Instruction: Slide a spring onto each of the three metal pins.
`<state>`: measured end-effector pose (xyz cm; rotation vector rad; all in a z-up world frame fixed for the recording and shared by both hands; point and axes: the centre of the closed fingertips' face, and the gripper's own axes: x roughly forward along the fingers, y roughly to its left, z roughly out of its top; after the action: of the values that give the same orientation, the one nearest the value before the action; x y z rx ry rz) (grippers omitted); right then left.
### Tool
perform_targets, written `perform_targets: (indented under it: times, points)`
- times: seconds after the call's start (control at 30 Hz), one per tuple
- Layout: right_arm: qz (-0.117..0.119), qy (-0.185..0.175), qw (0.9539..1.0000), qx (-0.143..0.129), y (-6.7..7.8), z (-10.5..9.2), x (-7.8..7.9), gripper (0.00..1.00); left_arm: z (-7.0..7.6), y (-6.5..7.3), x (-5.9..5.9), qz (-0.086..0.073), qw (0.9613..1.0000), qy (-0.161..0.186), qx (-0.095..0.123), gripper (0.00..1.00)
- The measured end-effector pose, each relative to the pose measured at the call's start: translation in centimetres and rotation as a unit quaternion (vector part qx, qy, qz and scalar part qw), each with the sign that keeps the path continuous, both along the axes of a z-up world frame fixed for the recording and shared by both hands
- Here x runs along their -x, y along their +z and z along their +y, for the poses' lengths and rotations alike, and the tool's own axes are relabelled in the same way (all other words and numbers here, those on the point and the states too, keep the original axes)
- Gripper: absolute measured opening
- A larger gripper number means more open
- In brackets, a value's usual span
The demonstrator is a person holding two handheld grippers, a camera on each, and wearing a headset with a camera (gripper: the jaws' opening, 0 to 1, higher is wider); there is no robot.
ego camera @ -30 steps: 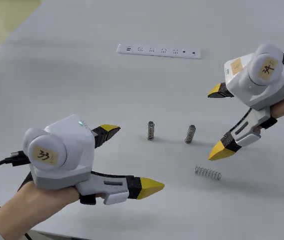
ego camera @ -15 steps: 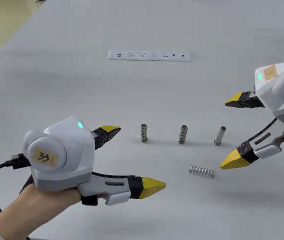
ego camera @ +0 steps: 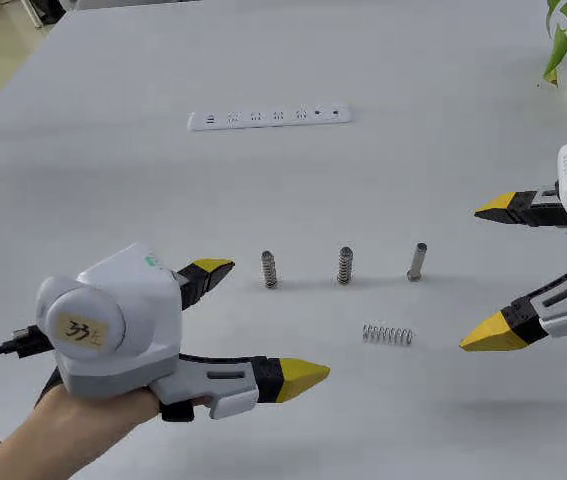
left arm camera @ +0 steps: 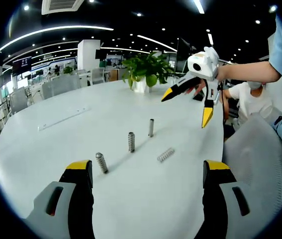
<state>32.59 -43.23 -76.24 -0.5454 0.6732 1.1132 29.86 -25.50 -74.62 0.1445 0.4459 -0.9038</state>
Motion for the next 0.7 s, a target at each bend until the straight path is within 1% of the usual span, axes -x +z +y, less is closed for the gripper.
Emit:
perform_targets:
  times: [0.1, 0.27, 0.33, 0.53, 0.7]
  points:
    - [0.0, -0.015, 0.9998, -0.009, 0.2, -0.5, 0.8, 0.95, -0.1, 0.0, -0.1, 0.001, 1.0, -0.002, -0.001, 0.91]
    - [0.0, -0.039, 0.9991, -0.015, 0.1, -1.7, 2.0, 0.95, -0.4, -0.5, 0.1, 0.007, 0.9998, -0.014, -0.01, 0.91]
    - [-0.001, -0.049, 0.9987, -0.018, 0.1, -2.1, 2.5, 0.95, -0.6, -0.4, 0.2, 0.009, 0.9998, -0.016, -0.008, 0.91]
    - [-0.002, -0.073, 0.9969, -0.031, 0.2, -3.0, 3.5, 0.95, -0.9, -0.7, 0.1, 0.014, 0.9995, -0.024, -0.014, 0.91]
    - [-0.003, -0.085, 0.9956, -0.039, 0.4, -3.6, 4.1, 0.95, -0.7, -1.2, 0.2, 0.019, 0.9992, -0.028, -0.023, 0.91]
